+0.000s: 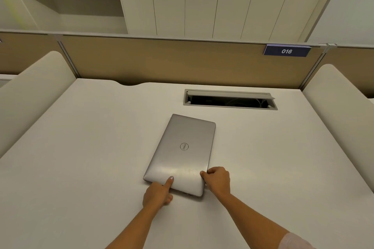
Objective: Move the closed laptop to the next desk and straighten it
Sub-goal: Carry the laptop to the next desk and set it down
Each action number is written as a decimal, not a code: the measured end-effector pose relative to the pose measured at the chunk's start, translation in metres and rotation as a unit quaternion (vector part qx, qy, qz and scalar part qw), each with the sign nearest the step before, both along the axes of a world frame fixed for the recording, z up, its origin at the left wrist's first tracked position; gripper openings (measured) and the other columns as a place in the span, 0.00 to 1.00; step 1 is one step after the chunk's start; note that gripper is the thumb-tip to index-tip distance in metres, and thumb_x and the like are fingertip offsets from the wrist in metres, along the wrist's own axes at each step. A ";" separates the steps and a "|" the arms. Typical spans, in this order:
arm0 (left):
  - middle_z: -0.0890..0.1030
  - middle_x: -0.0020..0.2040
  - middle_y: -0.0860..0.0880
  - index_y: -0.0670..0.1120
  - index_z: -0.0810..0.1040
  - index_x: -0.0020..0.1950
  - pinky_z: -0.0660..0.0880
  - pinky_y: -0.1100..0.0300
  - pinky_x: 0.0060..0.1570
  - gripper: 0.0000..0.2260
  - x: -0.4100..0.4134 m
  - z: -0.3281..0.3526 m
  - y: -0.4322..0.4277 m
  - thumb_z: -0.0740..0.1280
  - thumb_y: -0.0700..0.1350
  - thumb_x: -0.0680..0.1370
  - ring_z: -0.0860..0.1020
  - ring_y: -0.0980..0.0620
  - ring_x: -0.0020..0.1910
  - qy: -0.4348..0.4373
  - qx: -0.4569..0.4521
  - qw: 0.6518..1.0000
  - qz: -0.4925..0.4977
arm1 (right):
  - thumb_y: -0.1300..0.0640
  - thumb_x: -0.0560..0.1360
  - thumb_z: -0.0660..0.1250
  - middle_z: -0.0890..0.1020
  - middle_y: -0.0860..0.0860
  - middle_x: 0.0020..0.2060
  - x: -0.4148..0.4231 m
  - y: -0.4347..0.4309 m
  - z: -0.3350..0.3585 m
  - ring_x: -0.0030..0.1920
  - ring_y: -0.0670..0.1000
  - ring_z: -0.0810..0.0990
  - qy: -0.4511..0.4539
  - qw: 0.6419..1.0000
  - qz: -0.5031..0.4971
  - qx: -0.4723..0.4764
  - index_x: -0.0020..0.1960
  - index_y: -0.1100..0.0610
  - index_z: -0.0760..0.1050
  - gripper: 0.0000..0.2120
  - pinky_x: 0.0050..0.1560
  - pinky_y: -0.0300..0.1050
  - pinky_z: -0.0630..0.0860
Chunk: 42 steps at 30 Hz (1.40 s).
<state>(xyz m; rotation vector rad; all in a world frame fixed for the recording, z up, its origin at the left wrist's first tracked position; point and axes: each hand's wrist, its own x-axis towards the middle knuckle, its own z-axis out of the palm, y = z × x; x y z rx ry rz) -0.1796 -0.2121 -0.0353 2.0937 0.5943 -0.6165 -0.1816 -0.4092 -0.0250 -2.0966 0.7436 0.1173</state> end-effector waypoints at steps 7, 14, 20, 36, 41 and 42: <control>0.86 0.35 0.48 0.44 0.77 0.39 0.79 0.58 0.45 0.29 0.006 0.011 0.010 0.54 0.68 0.76 0.82 0.50 0.29 0.037 0.096 0.987 -0.126 | 0.50 0.68 0.73 0.86 0.51 0.35 -0.002 -0.005 -0.002 0.38 0.53 0.84 0.004 1.000 0.015 -0.003 0.43 0.57 0.83 0.11 0.44 0.45 0.80; 0.85 0.35 0.50 0.46 0.80 0.41 0.77 0.58 0.44 0.26 0.051 0.031 0.046 0.56 0.67 0.76 0.83 0.51 0.37 -0.031 0.225 0.954 -0.197 | 0.44 0.72 0.68 0.83 0.43 0.54 -0.001 -0.014 0.002 0.51 0.50 0.82 -0.030 0.985 0.085 -0.146 0.60 0.48 0.76 0.19 0.47 0.43 0.72; 0.81 0.42 0.51 0.49 0.76 0.46 0.71 0.58 0.38 0.17 0.092 0.040 0.050 0.60 0.62 0.77 0.78 0.51 0.41 -0.193 0.161 0.952 -0.177 | 0.42 0.73 0.67 0.76 0.43 0.62 -0.004 -0.008 -0.005 0.59 0.48 0.78 -0.073 0.977 0.145 -0.138 0.66 0.48 0.70 0.24 0.53 0.45 0.76; 0.68 0.73 0.40 0.42 0.64 0.74 0.66 0.49 0.68 0.29 0.200 0.033 0.014 0.66 0.55 0.77 0.68 0.41 0.71 -0.121 0.036 0.965 -0.229 | 0.30 0.68 0.66 0.55 0.38 0.76 -0.025 -0.018 -0.038 0.75 0.41 0.58 -0.083 0.974 0.212 -0.005 0.77 0.43 0.51 0.45 0.75 0.43 0.57; 0.74 0.67 0.40 0.39 0.66 0.69 0.71 0.51 0.60 0.30 0.206 0.023 -0.016 0.69 0.56 0.74 0.73 0.40 0.64 -0.088 0.063 0.968 -0.225 | 0.25 0.61 0.69 0.45 0.35 0.78 -0.028 -0.020 -0.040 0.76 0.38 0.49 -0.055 0.967 0.249 -0.013 0.77 0.37 0.42 0.55 0.75 0.42 0.50; 0.74 0.67 0.41 0.39 0.67 0.69 0.71 0.52 0.59 0.31 0.207 0.022 -0.020 0.70 0.56 0.73 0.73 0.40 0.64 -0.088 0.066 0.971 -0.213 | 0.25 0.59 0.70 0.43 0.34 0.77 -0.028 -0.021 -0.040 0.76 0.37 0.47 -0.048 0.964 0.262 -0.018 0.77 0.36 0.40 0.57 0.75 0.42 0.50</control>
